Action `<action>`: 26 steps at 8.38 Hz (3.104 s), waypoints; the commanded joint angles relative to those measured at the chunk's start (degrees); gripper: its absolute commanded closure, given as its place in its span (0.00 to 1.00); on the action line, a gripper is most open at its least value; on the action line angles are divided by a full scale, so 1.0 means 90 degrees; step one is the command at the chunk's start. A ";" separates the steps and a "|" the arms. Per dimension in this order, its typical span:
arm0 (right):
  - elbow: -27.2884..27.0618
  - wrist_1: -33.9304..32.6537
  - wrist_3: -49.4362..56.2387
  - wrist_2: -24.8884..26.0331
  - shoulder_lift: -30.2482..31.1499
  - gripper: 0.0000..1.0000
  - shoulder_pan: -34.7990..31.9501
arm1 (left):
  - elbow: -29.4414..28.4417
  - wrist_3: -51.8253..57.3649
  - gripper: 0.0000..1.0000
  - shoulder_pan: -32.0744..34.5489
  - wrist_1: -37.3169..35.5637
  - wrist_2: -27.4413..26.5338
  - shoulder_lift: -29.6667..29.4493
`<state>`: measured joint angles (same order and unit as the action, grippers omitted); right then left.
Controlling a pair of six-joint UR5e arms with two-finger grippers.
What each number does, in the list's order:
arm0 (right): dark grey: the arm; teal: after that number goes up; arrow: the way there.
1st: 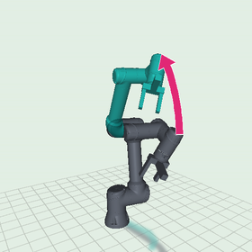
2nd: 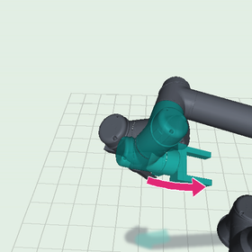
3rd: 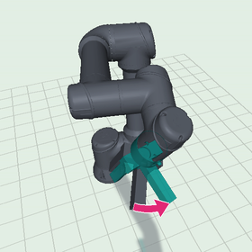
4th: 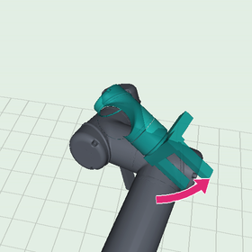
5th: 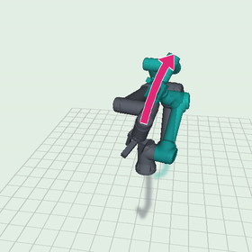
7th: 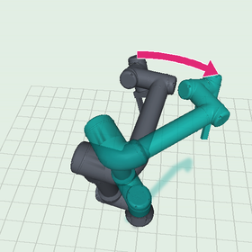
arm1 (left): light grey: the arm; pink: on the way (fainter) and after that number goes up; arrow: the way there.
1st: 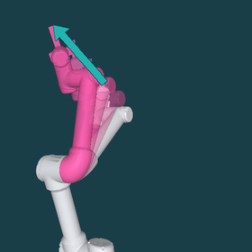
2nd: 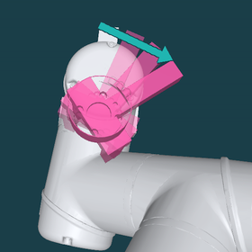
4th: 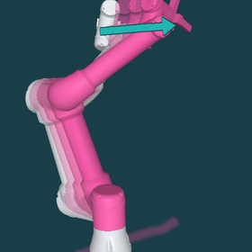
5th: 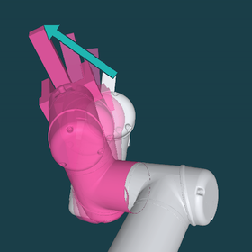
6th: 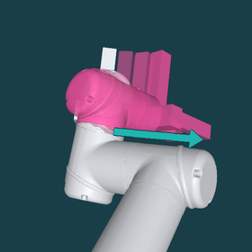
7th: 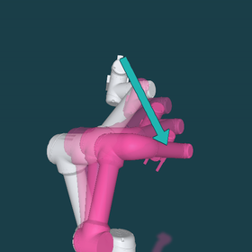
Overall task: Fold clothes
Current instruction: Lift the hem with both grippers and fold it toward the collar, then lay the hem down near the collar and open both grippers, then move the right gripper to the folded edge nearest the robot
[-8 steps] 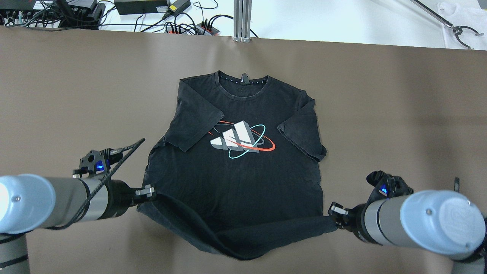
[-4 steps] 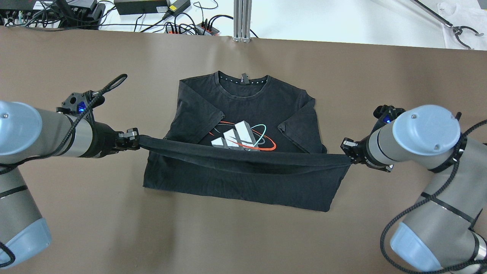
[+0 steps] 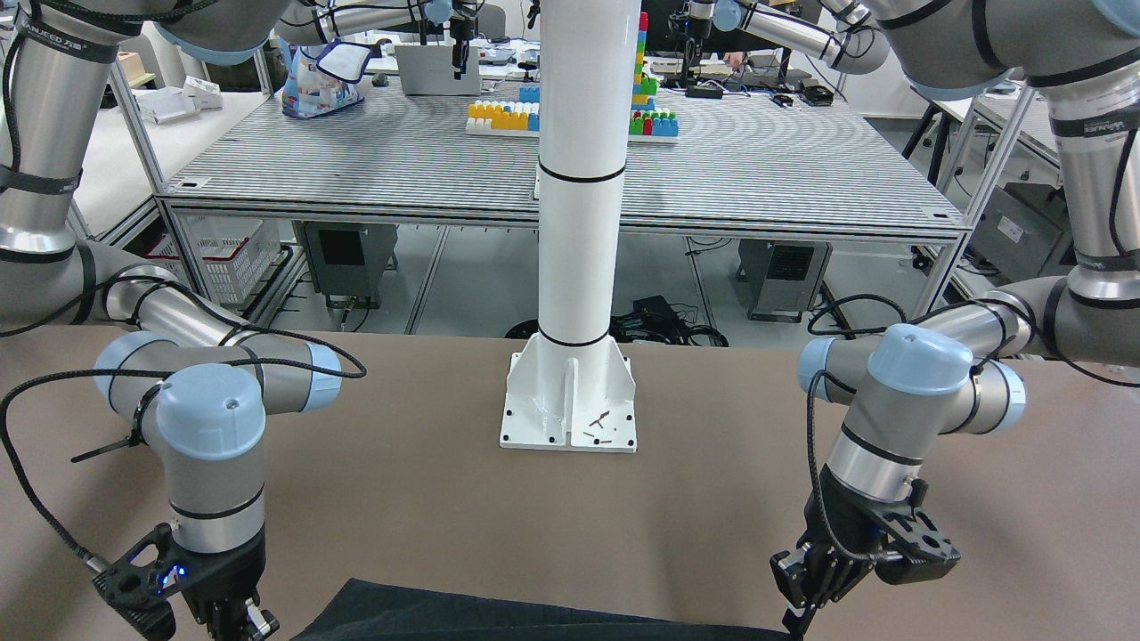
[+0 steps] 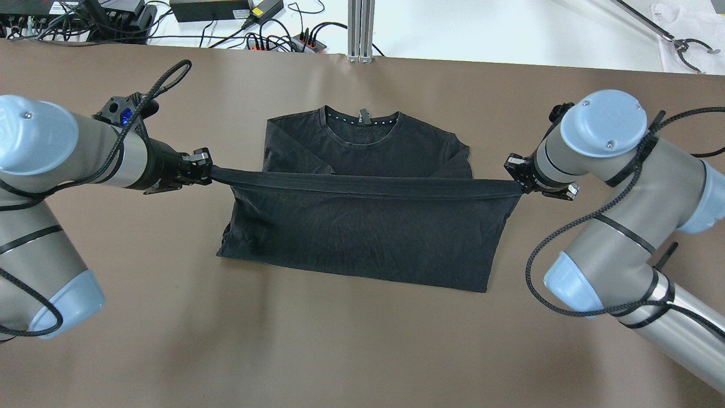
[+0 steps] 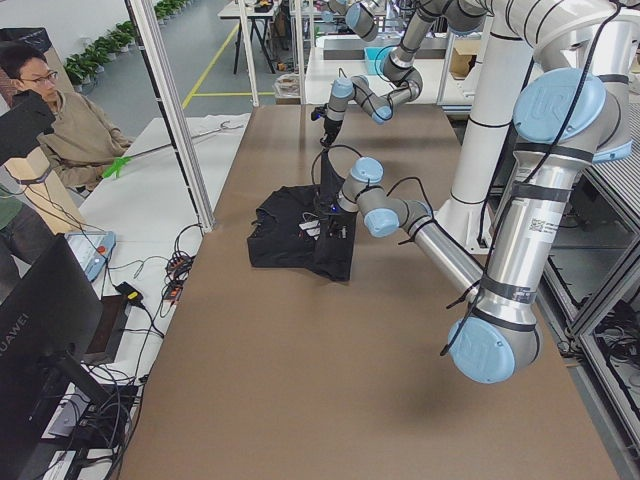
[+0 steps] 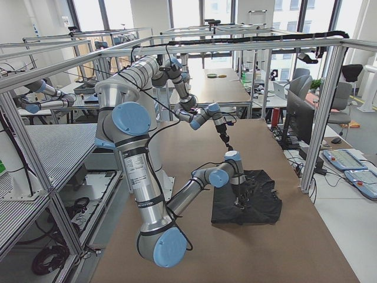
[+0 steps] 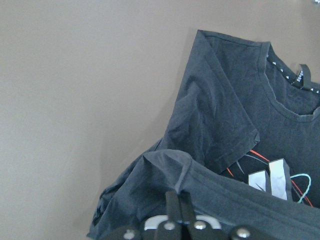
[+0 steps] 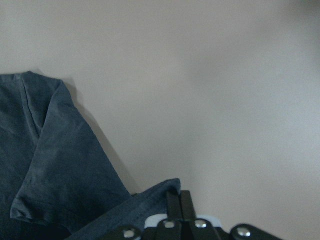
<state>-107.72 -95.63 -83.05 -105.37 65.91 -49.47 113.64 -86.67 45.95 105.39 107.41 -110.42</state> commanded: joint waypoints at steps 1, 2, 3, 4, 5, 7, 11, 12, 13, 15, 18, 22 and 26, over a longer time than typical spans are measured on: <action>0.1212 0.0184 0.0185 0.0028 -0.0874 1.00 -0.0245 | -0.1079 0.0010 1.00 0.0236 0.0038 -0.0001 -0.0853; 0.1690 0.0544 0.0185 0.0048 -0.1100 1.00 -0.0303 | -0.1470 0.0020 1.00 0.0295 0.0048 -0.0011 -0.1184; 0.2353 0.1098 0.0185 0.0077 -0.1334 1.00 -0.0323 | -0.1909 0.0078 1.00 0.0402 0.0048 -0.0021 -0.1458; 0.2823 0.1500 0.0194 0.0106 -0.1462 1.00 -0.0353 | -0.2387 0.0233 1.00 0.0432 0.0193 -0.0050 -0.1684; 0.3079 0.1698 0.0185 0.0358 -0.1493 1.00 -0.0353 | -0.2934 0.0235 1.00 0.0471 0.0678 -0.0060 -0.1840; 0.3296 0.1865 0.0165 0.0682 -0.1512 1.00 -0.0353 | -0.4445 0.0264 1.00 0.0491 0.2024 -0.0070 -0.2163; 0.3355 0.2040 -0.0184 0.0868 -0.1658 0.94 -0.0343 | -0.5283 0.0274 1.00 0.0491 0.2910 -0.0070 -0.2213; 0.3375 0.2476 -0.0486 0.0917 -0.1668 0.70 -0.0353 | -0.5293 0.0274 0.81 0.0549 0.2910 -0.0089 -0.2213; 0.3423 0.2771 -0.0828 0.0975 -0.1707 0.41 -0.0353 | -0.5293 0.0274 0.69 0.0598 0.2910 -0.0089 -0.2213; 0.3385 0.2997 -0.1530 0.0976 -0.1834 0.28 -0.0353 | -0.5302 0.0274 0.63 0.0637 0.2919 -0.0118 -0.2204; 0.1645 0.3125 -0.1788 0.0849 -0.0329 0.28 -0.0208 | -0.5224 0.0186 0.51 0.0657 0.2949 -0.0118 -0.2203; 0.1080 0.3964 -0.2313 0.0859 0.1083 0.29 0.1148 | -0.5176 0.0235 0.44 0.0657 0.2939 -0.0128 -0.2184; 0.1109 0.3965 -0.2433 0.0917 0.1251 0.37 0.1659 | -0.5176 0.0225 0.44 0.0647 0.2929 -0.0382 -0.2194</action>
<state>-98.23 -59.96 -104.89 -97.34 76.84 -35.86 67.03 -84.59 51.77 131.77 104.83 -130.19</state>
